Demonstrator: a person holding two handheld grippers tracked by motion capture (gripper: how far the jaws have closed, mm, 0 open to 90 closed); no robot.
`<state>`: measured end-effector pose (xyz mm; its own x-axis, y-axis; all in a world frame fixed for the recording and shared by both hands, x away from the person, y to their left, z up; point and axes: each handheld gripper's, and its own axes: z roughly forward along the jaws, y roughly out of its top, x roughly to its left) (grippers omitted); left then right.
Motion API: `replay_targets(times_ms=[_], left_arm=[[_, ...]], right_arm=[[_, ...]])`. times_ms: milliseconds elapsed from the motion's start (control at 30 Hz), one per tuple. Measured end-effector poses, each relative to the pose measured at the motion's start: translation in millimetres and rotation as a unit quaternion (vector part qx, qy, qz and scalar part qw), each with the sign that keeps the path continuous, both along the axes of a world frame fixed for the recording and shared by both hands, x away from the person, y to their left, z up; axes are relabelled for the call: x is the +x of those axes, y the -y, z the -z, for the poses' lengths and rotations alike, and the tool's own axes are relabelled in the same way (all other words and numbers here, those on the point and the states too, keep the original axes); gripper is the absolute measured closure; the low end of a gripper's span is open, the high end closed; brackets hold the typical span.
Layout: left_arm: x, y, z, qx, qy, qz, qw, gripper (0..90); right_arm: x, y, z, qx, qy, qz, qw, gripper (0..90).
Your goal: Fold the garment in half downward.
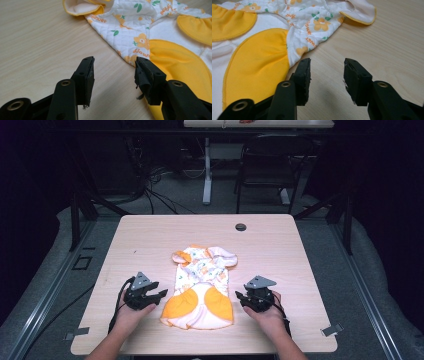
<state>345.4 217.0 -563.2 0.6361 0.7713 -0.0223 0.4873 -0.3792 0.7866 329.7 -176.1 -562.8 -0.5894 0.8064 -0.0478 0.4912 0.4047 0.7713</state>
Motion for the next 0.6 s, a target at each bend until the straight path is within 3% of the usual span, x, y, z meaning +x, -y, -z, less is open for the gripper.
replay_targets(times_ms=[167,200,367,600], left_arm=[[0.1,-0.1,-1.1,-0.005,-0.004,-0.008,1.0000,51.8],[-1.1,1.1,0.0,-0.013,-0.001,-0.009,0.9999,52.6],[-2.7,4.1,-1.1,-0.031,-0.001,0.003,0.9995,60.7],[-5.8,15.1,-2.5,-0.022,0.001,0.031,0.9993,70.9]], right_arm=[[0.0,-1.1,2.7,0.012,-0.007,-0.012,0.9998,60.9],[-1.6,-4.3,3.6,0.012,-0.008,-0.031,0.9994,63.7],[-4.2,-15.3,0.0,0.005,-0.003,-0.050,0.9987,67.0],[-3.3,-29.2,-2.3,0.012,-0.016,-0.063,0.9978,75.5]])
